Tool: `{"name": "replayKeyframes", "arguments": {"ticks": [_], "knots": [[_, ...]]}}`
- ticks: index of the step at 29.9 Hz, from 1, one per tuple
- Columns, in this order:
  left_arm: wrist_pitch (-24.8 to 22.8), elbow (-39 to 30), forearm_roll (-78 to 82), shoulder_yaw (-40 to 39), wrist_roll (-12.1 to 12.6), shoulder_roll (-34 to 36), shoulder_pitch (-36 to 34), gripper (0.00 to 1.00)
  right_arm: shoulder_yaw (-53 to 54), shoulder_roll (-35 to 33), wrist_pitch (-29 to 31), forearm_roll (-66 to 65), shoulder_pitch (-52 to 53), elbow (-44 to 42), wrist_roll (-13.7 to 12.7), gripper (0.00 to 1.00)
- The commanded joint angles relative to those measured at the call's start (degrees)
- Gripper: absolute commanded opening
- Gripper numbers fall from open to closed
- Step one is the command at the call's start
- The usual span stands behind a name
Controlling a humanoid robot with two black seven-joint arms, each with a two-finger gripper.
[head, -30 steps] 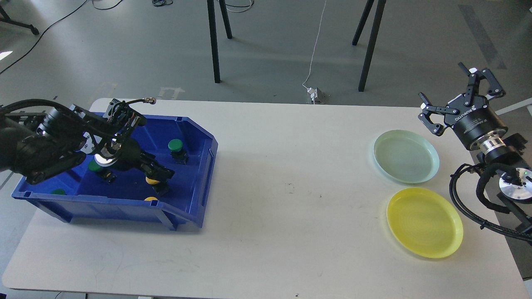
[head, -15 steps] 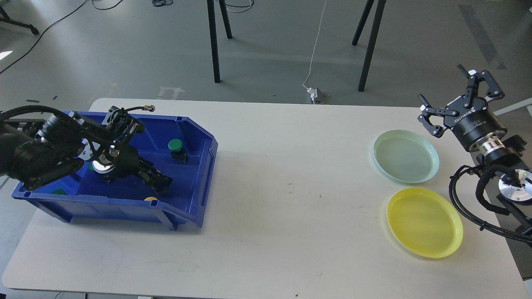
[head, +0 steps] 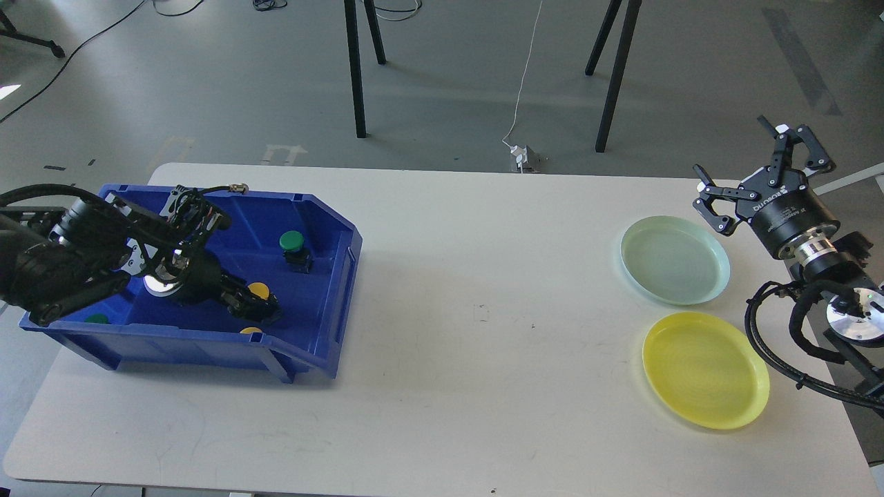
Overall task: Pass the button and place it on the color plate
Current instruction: 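Close the left gripper on the yellow-capped button and adjust grip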
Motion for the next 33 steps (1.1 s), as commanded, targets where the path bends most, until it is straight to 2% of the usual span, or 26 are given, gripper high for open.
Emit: {"name": "replayKeyframes", "arguments": {"ticks": [1, 9, 11, 16, 19, 20, 33], "knots": [[0.03, 0.00, 0.00, -0.03, 0.00, -0.04, 0.00, 0.73, -0.02, 0.00, 0.00, 0.00, -0.09, -0.01, 0.00, 0.99], [0.11, 0.00, 0.00, -0.47, 0.00, -0.21, -0.09, 0.70, 0.07, 0.09, 0.00, 0.00, -0.62, -0.01, 0.00, 0.99], [0.29, 0.00, 0.00, -0.56, 0.00, -0.12, -0.17, 0.65, 0.07, 0.09, 0.00, 0.00, -0.62, -0.01, 0.00, 0.99], [0.55, 0.00, 0.00, -0.65, 0.00, -0.04, -0.35, 0.59, 0.16, 0.00, 0.00, 0.00, -0.62, -0.01, 0.00, 0.99], [0.64, 0.00, 0.00, -0.56, 0.00, -0.04, -0.35, 0.45, 0.16, 0.00, 0.00, 0.00, -0.62, -0.01, 0.09, 0.99], [0.64, 0.00, 0.00, -0.56, 0.00, -0.04, -0.35, 0.44, 0.16, 0.00, 0.00, 0.00, -0.62, -0.01, 0.00, 0.99], [0.38, -0.09, 0.00, -0.38, 0.00, 0.05, -0.26, 0.44, 0.16, -0.09, 0.00, 0.00, -0.71, -0.01, 0.09, 0.99]]}}
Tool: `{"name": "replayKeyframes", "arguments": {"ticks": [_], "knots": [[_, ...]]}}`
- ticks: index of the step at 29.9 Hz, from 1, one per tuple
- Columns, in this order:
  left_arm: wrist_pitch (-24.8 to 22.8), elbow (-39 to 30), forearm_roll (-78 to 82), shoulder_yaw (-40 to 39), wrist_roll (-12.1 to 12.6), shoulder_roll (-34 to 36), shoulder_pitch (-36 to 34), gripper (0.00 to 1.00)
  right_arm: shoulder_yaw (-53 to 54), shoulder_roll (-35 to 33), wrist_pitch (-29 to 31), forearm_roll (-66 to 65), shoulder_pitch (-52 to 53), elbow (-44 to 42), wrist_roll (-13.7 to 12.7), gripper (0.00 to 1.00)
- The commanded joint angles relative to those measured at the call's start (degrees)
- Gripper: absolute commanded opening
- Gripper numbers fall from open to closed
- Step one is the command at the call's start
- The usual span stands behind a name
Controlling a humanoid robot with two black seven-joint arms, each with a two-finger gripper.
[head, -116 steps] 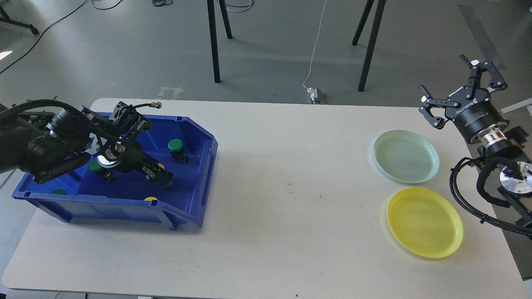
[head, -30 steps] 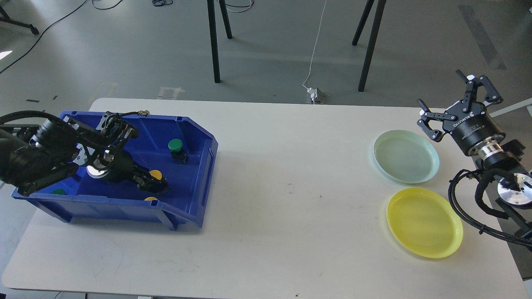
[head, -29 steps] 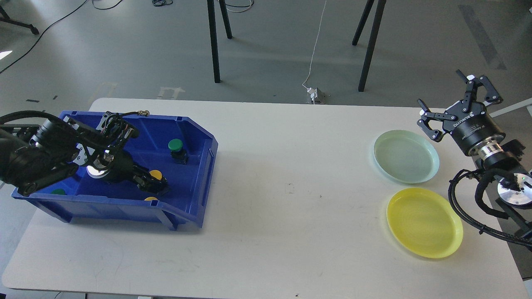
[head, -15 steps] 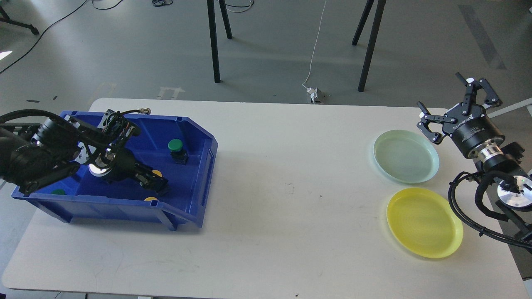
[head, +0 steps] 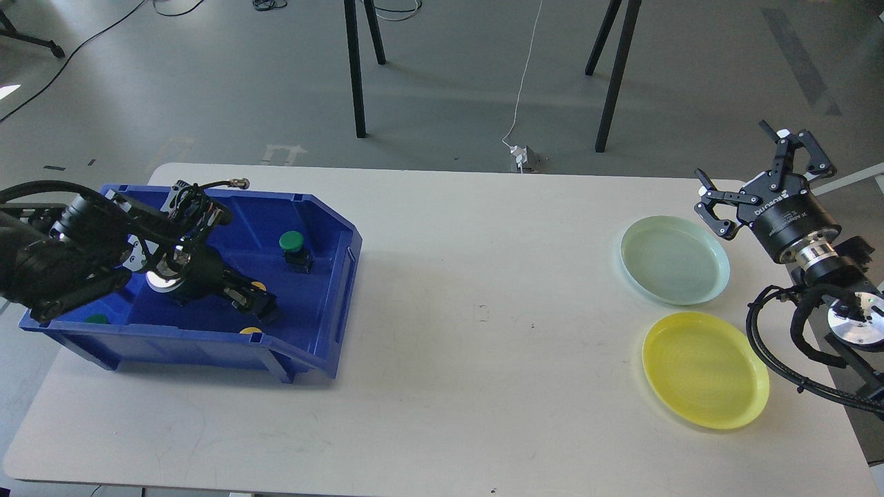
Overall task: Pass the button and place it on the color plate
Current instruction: 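Close the left gripper on the yellow-capped button and adjust grip, then lift the button out of the bin and raise it toward the right gripper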
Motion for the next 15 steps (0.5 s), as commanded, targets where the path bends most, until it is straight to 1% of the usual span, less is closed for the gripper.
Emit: {"name": "replayKeyframes", "arguments": {"ticks": [1, 3, 6, 7, 10, 15], "knots": [[-0.11, -0.09, 0.00, -0.04, 0.00, 0.08, 0.03, 0.43, -0.01, 0.00, 0.00, 0.00, 0.00, 0.00, 0.00, 0.99], [-0.11, -0.09, 0.00, -0.13, 0.00, 0.08, 0.03, 0.40, -0.01, 0.00, 0.00, 0.00, 0.00, 0.00, 0.00, 0.99], [0.16, -0.79, 0.09, -0.21, 0.00, 0.26, -0.32, 0.24, -0.01, 0.00, 0.00, 0.00, 0.00, 0.00, 0.00, 0.99], [0.16, -1.31, 0.09, -0.21, 0.00, 0.78, -0.50, 0.22, -0.01, 0.00, 0.00, 0.00, 0.00, 0.00, 0.00, 0.99], [0.25, -3.51, 0.09, -1.00, 0.00, 3.15, -0.85, 0.20, 0.08, -0.09, 0.00, 0.00, -0.09, 0.00, -0.09, 0.99], [-0.10, -6.24, 0.09, -2.06, 0.00, 6.31, -4.18, 0.20, 0.08, 0.09, 0.00, 0.00, -0.53, 0.00, -0.26, 0.99]]}}
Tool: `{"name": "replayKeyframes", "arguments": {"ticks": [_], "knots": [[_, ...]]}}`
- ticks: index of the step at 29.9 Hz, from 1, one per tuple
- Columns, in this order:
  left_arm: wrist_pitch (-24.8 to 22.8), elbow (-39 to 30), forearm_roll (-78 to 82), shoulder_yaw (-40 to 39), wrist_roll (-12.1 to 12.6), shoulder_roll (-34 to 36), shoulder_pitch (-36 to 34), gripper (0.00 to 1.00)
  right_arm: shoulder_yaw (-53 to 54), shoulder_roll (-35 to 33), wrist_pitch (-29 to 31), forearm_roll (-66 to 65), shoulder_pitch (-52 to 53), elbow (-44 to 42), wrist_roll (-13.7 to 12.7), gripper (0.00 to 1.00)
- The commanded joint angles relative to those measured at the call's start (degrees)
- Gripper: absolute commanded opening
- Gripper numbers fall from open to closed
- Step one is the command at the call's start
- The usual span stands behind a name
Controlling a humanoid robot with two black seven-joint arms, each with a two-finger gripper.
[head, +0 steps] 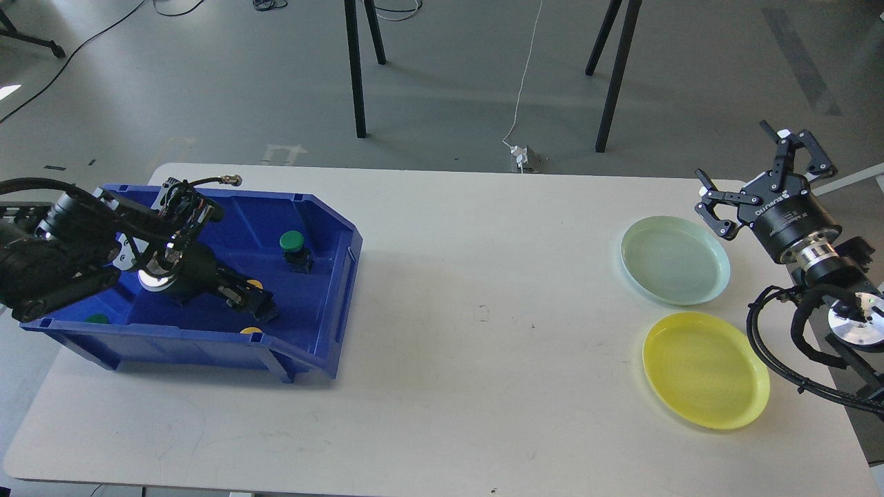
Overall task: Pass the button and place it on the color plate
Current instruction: 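Lift the button out of the bin and raise it toward the right gripper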
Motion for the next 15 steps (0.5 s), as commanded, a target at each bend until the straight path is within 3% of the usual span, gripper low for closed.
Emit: {"name": "replayKeyframes", "arguments": {"ticks": [1, 9, 15], "knots": [[-0.27, -2.02, 0.00, -0.49, 0.01, 3.05, -2.44, 0.20, 0.01, -0.23, 0.00, 0.09, -0.52, 0.09, -0.61, 0.99], [-0.88, -14.93, -0.09, -10.06, 0.01, 16.23, -6.31, 0.20, 1.06, 0.64, 0.00, 0.18, -1.05, -2.10, -0.08, 0.99], [-5.45, -23.89, -4.38, -20.42, 0.01, 23.62, -5.61, 0.20, 1.59, 1.17, 0.00, 0.26, -1.14, -2.28, -0.08, 0.99]]}}
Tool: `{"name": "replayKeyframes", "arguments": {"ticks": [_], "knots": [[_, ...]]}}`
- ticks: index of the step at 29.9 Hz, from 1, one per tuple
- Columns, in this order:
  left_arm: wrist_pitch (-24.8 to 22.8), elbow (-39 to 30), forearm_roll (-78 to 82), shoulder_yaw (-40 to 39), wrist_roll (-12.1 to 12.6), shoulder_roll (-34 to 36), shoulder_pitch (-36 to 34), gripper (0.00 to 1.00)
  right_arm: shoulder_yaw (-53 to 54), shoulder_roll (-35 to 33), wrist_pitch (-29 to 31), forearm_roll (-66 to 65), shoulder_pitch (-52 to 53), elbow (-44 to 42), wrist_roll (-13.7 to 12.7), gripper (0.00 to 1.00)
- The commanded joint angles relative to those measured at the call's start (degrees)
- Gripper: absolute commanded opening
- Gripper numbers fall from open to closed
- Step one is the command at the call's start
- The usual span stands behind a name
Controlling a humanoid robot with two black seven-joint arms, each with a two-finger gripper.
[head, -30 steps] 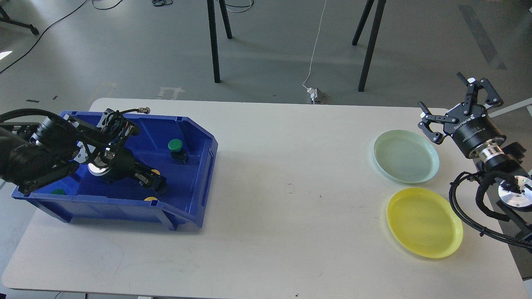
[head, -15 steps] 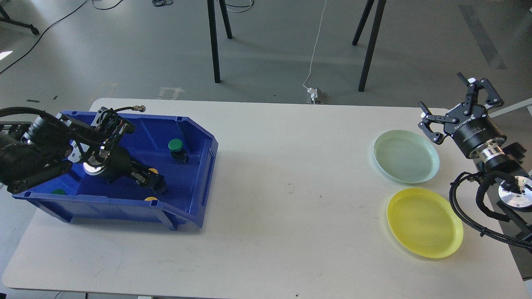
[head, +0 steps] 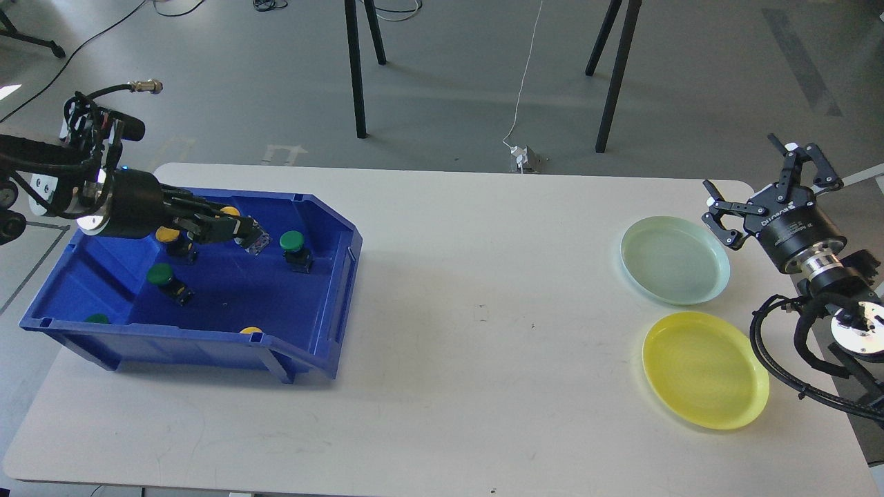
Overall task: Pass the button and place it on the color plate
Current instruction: 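Lift the button out of the bin and raise it toward the right gripper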
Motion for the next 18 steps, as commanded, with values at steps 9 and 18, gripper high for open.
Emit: {"name": "replayKeyframes", "arguments": {"ticks": [9, 18], "knots": [[-2.41, -12.55, -30.48, -10.74, 0.00, -0.62, 0.74, 0.20, 1.49, -0.86, 0.00, -1.06, 1.38, 1.95, -0.12, 0.99], [-0.66, -6.67, -52.93, -12.84, 0.00, -17.67, 5.83, 0.20, 0.08, -2.89, 0.00, -29.65, 6.22, 12.48, 0.06, 0.99]]}}
